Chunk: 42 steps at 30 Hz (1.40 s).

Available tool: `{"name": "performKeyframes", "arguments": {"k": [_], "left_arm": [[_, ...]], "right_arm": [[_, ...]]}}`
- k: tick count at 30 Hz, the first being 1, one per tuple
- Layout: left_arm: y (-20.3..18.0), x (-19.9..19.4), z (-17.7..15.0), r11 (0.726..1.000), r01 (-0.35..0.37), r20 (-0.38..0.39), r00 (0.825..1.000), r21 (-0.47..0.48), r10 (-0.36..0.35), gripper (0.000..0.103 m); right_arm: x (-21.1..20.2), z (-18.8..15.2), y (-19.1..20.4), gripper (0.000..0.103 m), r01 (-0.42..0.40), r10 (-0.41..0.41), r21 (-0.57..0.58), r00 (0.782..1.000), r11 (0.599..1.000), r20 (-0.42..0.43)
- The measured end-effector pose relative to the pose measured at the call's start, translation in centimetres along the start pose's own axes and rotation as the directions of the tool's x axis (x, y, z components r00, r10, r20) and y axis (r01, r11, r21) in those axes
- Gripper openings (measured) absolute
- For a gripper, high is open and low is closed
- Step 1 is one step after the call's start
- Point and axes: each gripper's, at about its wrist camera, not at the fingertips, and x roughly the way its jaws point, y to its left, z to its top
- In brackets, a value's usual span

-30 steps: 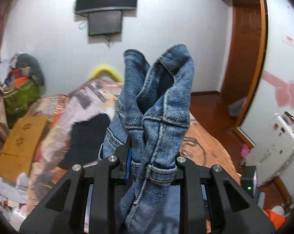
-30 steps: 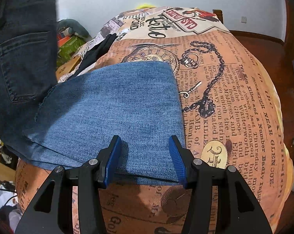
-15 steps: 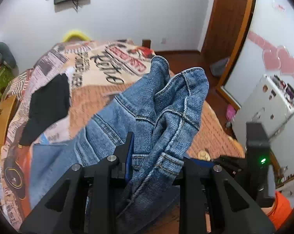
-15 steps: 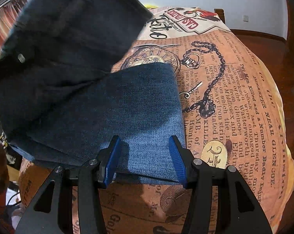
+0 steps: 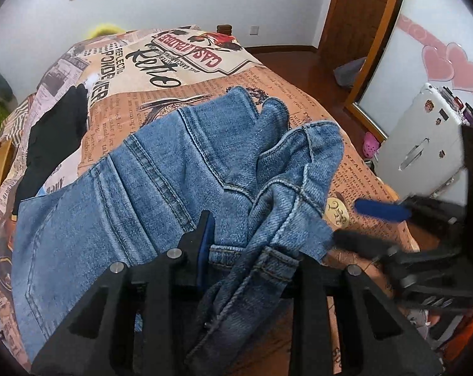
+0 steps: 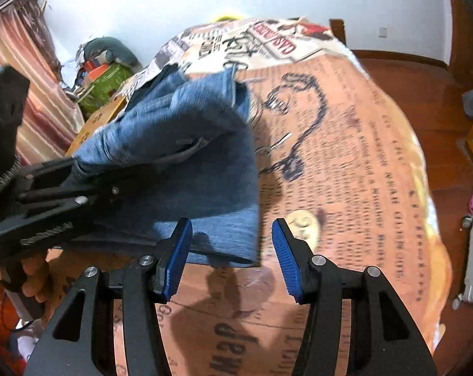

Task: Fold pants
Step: 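Fold the waistband over the jeans with the left tool and release it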

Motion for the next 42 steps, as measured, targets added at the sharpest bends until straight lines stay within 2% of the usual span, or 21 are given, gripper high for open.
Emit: {"name": "performKeyframes", "arguments": {"k": [3, 5, 7, 10, 15, 19, 22, 26, 29, 34, 38, 40, 41, 42], "left_arm": [[-0.4, -0.3, -0.1, 1.0, -0.022, -0.008, 1.0, 0.01, 0.022, 0.032], [-0.6, -0.9, -0.3, 0.999, 0.035, -0.016, 0.999, 0.001, -0.035, 0.051], [-0.6, -1.4, -0.6, 0.995, 0.098, -0.028, 0.995, -0.022, -0.099, 0.078], [-0.2, -2.1, -1.1, 0.989, 0.137, -0.024, 0.99, -0.053, -0.138, 0.081], [1.4, -4.3, -1.7, 0.98, 0.17, -0.015, 0.985, -0.101, -0.173, 0.081], [3.5, -7.5, -1.6, 0.988, 0.11, 0.048, 0.993, -0.11, -0.105, 0.081], [5.7, -9.6, -1.0, 0.992, 0.034, 0.102, 0.995, -0.119, -0.022, 0.081], [10.1, -11.0, 0.4, 0.983, -0.105, 0.137, 0.982, -0.154, 0.126, 0.081], [14.0, -10.7, 2.0, 0.967, -0.176, 0.14, 0.969, -0.184, 0.203, 0.081], [20.0, -6.5, 4.8, 0.941, -0.289, 0.048, 0.952, -0.174, 0.301, 0.081], [22.7, -0.6, 4.9, 0.948, -0.287, -0.087, 0.957, -0.134, 0.277, 0.081], [23.2, 2.5, 4.3, 0.944, -0.321, -0.166, 0.937, -0.071, 0.306, 0.081], [23.4, 4.1, 3.6, 0.933, -0.359, -0.196, 0.917, -0.029, 0.347, 0.081], [23.4, 5.0, 3.1, 0.931, -0.365, -0.201, 0.912, -0.001, 0.357, 0.082]], "right_arm": [[-1.5, 1.5, -0.1, 0.049, -0.004, 0.004, -0.006, 0.998, 1.0, 0.062], [-2.5, 2.4, 0.0, 0.049, -0.026, 0.027, -0.006, 0.994, 1.0, 0.106], [-2.8, 3.4, 0.3, 0.05, -0.047, 0.048, -0.01, 0.989, 0.999, 0.139], [-1.1, 4.2, 0.9, 0.052, -0.031, 0.035, -0.042, 0.992, 0.999, 0.12], [2.7, 2.8, -0.4, 0.052, -0.027, 0.027, -0.005, 1.0, 1.0, -0.013], [3.6, 1.0, -1.0, 0.052, -0.012, 0.011, -0.008, 0.997, 1.0, -0.075], [2.8, 0.3, -0.9, 0.056, 0.004, -0.005, -0.013, 0.998, 1.0, -0.058], [1.0, 0.3, -0.4, 0.056, 0.024, -0.024, -0.019, 0.999, 1.0, -0.025], [-0.3, 0.1, 0.3, 0.056, 0.004, -0.004, -0.02, 1.0, 1.0, -0.001], [-0.9, -1.1, 1.8, 0.057, -0.052, 0.052, -0.006, 0.999, 0.999, -0.01], [1.0, -2.4, 3.4, 0.057, -0.146, 0.147, 0.028, 0.985, 0.989, -0.085], [2.2, -2.6, 4.5, 0.057, -0.156, 0.156, 0.006, 0.981, 0.988, -0.119], [2.7, -2.6, 4.9, 0.057, -0.161, 0.159, -0.003, 0.979, 0.987, -0.131], [3.1, -2.3, 5.2, 0.058, -0.156, 0.154, -0.011, 0.98, 0.988, -0.128]]}}
